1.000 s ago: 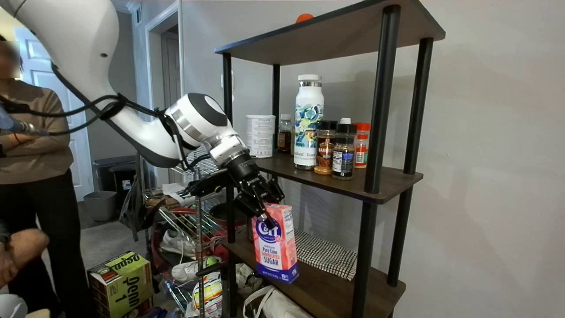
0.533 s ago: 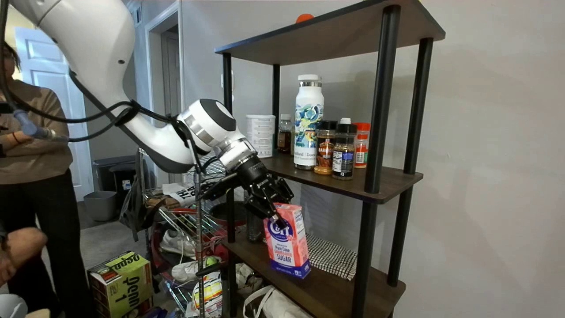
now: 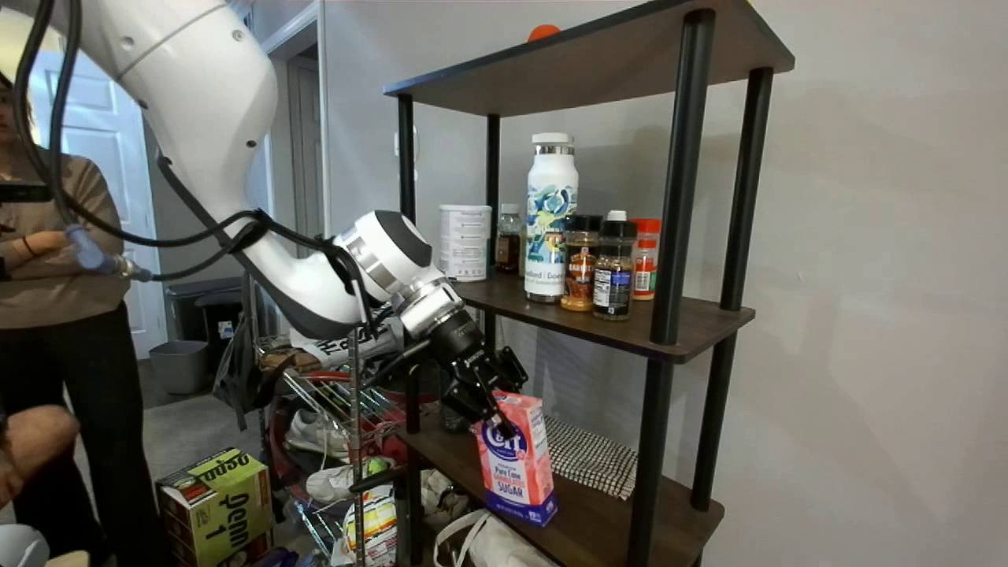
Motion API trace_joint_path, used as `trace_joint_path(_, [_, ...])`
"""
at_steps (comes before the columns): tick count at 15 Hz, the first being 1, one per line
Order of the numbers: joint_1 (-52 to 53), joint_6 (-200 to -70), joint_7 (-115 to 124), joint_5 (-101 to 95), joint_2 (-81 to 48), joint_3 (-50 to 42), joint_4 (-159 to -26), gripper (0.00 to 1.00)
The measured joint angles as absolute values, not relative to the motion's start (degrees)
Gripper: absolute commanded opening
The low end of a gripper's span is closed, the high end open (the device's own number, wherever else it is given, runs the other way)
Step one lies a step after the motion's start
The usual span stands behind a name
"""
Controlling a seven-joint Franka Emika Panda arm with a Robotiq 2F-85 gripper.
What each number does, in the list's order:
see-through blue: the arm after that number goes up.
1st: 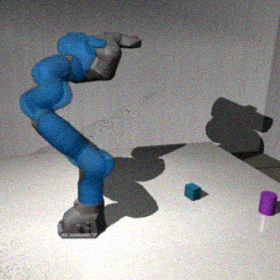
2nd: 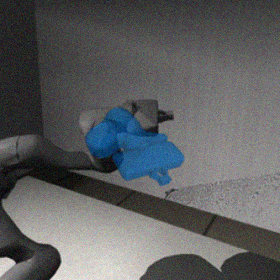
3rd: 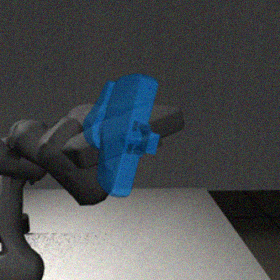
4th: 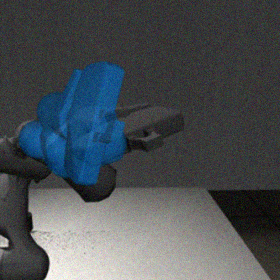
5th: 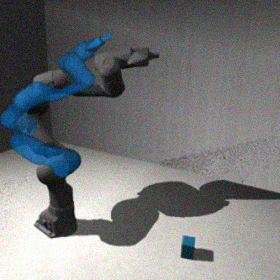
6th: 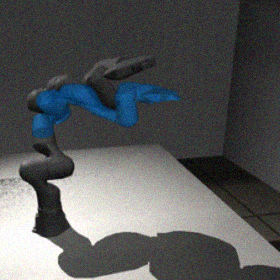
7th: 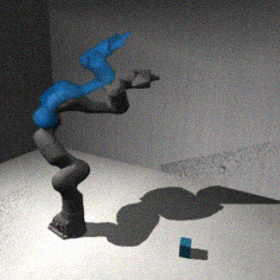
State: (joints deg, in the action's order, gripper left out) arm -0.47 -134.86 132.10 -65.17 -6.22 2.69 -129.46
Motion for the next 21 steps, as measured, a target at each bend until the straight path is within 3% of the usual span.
trace_joint_path(21, [-0.5, -144.8, 146.4, -71.7, -17.1, -1.7, -123.9, 0.11])
